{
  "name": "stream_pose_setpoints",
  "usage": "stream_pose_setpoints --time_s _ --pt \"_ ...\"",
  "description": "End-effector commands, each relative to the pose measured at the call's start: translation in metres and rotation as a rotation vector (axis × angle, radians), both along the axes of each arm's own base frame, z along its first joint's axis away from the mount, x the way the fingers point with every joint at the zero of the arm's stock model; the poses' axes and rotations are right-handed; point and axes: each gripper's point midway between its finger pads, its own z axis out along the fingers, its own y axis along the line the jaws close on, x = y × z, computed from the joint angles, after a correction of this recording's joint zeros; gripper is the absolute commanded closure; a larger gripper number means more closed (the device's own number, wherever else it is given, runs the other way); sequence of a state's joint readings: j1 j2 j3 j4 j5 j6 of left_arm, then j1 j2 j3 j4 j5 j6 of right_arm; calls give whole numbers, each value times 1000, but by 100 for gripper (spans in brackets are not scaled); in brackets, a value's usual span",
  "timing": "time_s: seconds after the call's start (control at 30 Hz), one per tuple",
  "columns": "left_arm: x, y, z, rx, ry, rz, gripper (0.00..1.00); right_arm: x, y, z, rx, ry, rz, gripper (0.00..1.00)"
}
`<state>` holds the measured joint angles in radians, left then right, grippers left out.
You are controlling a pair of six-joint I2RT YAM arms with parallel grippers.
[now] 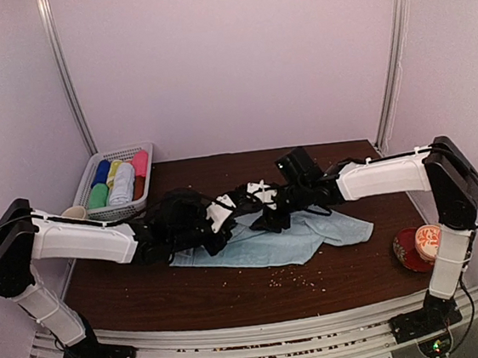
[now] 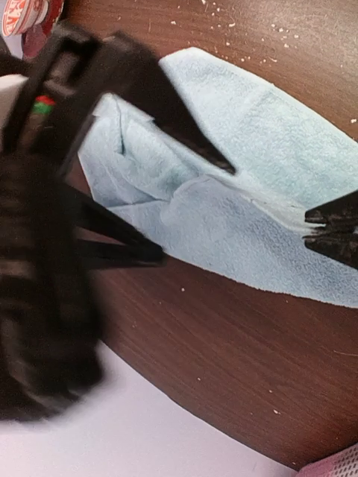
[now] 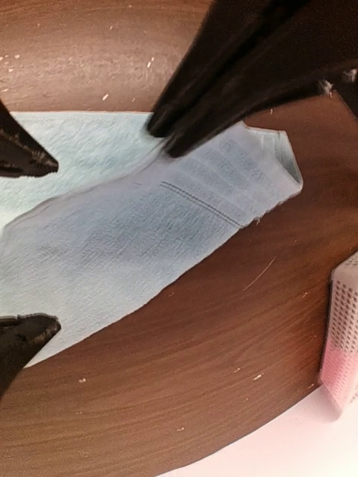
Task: Roll the towels
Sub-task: Pick up the towel from the center of the board.
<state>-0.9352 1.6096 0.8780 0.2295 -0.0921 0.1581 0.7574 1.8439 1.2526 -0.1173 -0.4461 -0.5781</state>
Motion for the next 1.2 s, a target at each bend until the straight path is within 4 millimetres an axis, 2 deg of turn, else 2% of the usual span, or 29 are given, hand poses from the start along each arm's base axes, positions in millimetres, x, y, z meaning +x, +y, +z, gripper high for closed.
stream_pose_setpoints --time_s 0.0,0.03,0.13,0.2,0.33,0.47,0.57,0.73,0.8,0.93,1.17 --pt "19 17 40 -66 -40 164 100 25 -56 45 32 -20 -65 25" --pt "22 22 44 -73 -43 198 100 27 -74 50 14 -34 -69 20" --pt "28 39 52 -102 -56 302 100 26 -123 44 -64 -70 -94 7" --pt "31 54 58 -118 -82 375 100 34 -155 41 -61 -58 -212 3" --pt "31 77 67 -154 -114 456 100 45 -206 31 -52 103 -405 4" --pt "30 93 68 -155 -123 507 100 49 -250 6 -61 359 -609 8" --pt "29 99 64 -143 -117 531 100 51 -279 -12 -27 526 -739 10" --pt "28 106 60 -142 -116 557 100 56 -328 -40 20 643 -903 14" --pt "29 110 60 -140 -121 578 100 52 -339 -54 17 704 -943 17" --pt "30 116 61 -140 -126 610 100 40 -348 -77 -9 800 -964 22" --pt "32 132 62 -141 -138 694 100 28 -342 -95 -11 893 -945 29"
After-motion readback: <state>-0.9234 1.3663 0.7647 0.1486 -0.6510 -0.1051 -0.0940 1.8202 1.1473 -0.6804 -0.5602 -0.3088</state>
